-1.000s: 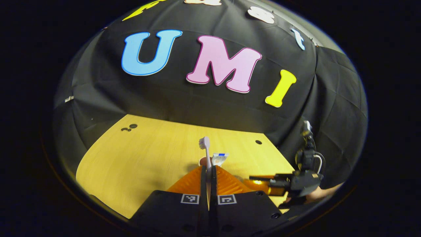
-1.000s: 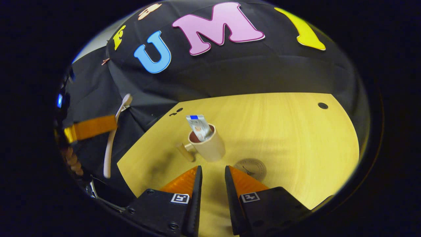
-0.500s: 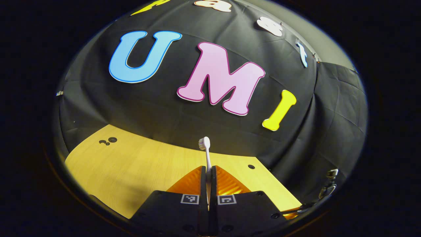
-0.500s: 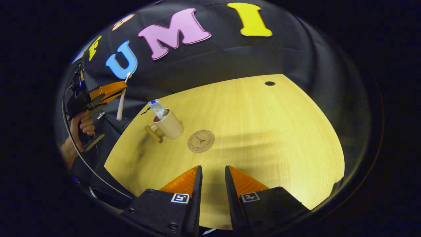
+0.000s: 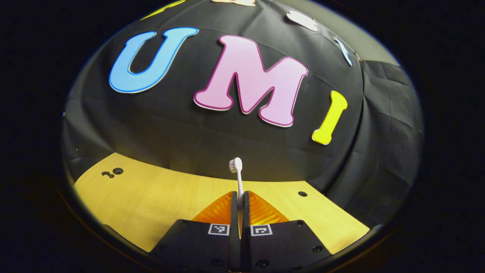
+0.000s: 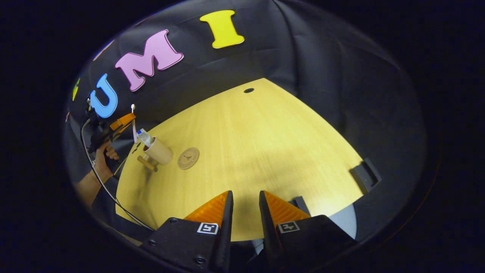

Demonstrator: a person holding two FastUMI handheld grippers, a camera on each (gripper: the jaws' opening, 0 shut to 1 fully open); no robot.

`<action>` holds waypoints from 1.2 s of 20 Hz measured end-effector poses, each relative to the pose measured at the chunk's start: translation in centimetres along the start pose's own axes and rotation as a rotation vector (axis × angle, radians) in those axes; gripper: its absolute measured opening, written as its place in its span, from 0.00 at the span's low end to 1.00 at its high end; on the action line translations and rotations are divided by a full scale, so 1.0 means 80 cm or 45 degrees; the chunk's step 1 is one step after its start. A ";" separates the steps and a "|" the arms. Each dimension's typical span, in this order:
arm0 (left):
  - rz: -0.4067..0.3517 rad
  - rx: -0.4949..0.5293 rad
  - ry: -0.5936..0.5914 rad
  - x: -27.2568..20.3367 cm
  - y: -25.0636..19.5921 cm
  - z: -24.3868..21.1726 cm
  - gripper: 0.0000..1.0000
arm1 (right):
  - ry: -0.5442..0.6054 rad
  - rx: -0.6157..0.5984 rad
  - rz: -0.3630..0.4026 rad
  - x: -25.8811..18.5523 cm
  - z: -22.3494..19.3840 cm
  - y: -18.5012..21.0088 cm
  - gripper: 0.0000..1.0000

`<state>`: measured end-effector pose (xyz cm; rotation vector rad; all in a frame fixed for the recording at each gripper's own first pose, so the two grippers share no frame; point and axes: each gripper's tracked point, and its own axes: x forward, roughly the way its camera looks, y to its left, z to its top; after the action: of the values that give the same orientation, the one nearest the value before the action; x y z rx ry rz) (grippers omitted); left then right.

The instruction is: Put the toothbrush and toothpaste on the desktop into the cup, then pick up the cup and place it on the coaster on the desktop.

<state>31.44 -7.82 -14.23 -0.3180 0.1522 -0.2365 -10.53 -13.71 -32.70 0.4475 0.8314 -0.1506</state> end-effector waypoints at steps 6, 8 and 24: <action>-0.020 0.067 0.070 0.016 0.014 -0.044 0.06 | -0.059 0.071 -0.097 -0.032 -0.003 -0.015 0.42; -0.026 0.071 0.075 0.017 0.014 -0.049 0.06 | -0.068 0.065 -0.118 -0.036 -0.005 -0.015 0.42; -0.083 0.034 0.088 -0.017 0.018 -0.061 0.13 | -0.123 0.004 -0.096 -0.047 0.017 -0.006 0.42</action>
<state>29.49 -7.57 -19.08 -0.2890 0.2068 -0.3140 -12.25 -14.89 -29.24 0.4086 0.7535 -0.2415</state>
